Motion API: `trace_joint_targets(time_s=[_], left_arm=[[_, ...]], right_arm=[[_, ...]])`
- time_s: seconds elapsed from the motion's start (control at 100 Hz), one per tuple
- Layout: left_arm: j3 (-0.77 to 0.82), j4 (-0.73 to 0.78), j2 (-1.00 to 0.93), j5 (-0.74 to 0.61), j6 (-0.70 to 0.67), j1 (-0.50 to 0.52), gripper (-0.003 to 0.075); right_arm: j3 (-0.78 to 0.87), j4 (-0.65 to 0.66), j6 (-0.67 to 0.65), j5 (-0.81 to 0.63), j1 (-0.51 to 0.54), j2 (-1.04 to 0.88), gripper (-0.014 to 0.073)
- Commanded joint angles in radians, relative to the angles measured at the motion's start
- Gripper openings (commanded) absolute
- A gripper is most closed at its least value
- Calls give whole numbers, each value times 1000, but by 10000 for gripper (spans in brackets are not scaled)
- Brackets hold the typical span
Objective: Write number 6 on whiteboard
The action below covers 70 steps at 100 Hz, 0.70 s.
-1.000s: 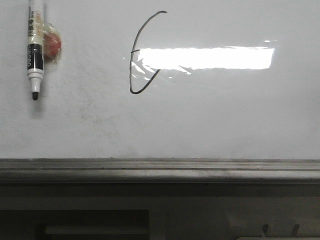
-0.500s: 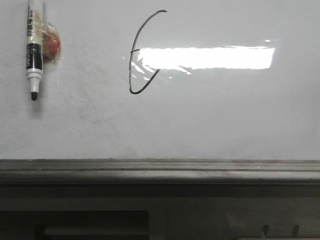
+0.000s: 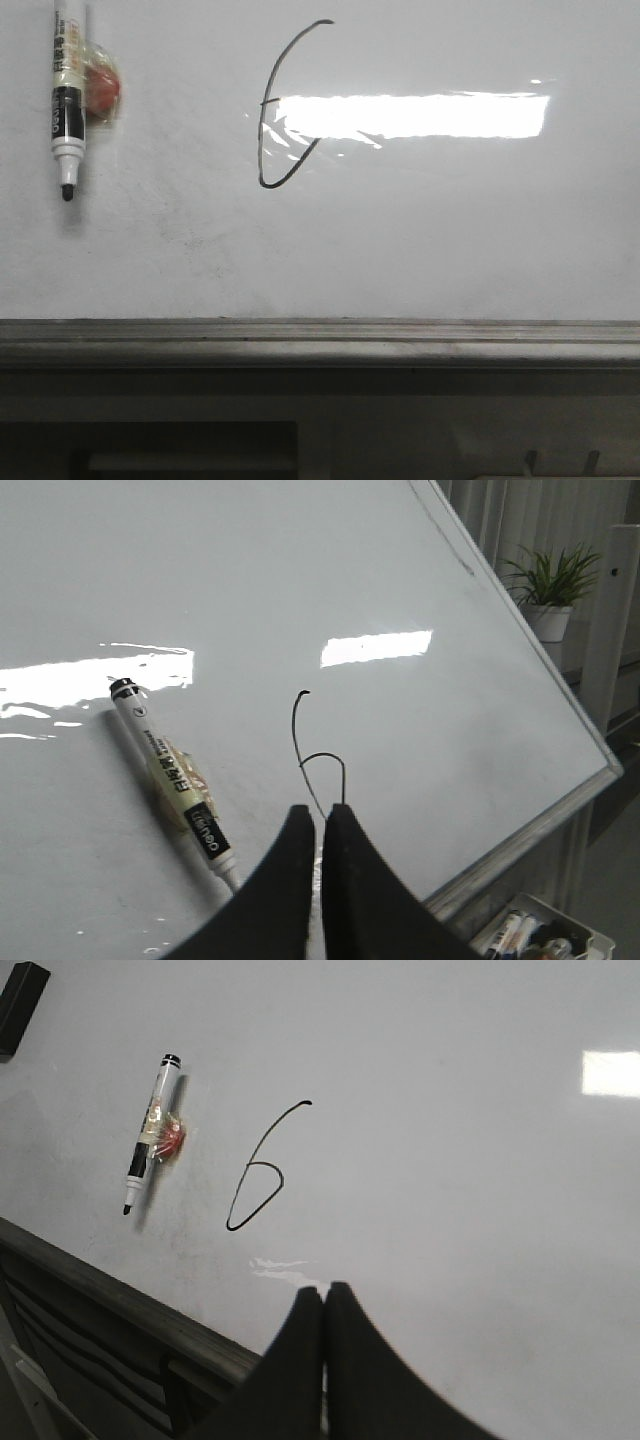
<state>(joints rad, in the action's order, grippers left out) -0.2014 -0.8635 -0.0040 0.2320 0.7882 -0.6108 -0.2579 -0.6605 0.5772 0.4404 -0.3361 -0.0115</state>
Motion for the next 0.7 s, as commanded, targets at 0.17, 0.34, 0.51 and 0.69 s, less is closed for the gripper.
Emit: trace_joint_targets(time_s=[0.17,0.34,0.51,0.69], left_arm=[[33,585,4,-147,-484,121,-20],[129,629,4,-265,-510,298,-20],[203,745,-6,-282,-675,427,-20],[242,769,-31,-283,-675,448,-20]], right_arm=[[-23,-23,11,-71,5,17,-66],[-23,-23,11,-71,5,17,-66],[-23,-23,11,-71,5,17,-66],[-23,-23,11,-71,5,17,-66]])
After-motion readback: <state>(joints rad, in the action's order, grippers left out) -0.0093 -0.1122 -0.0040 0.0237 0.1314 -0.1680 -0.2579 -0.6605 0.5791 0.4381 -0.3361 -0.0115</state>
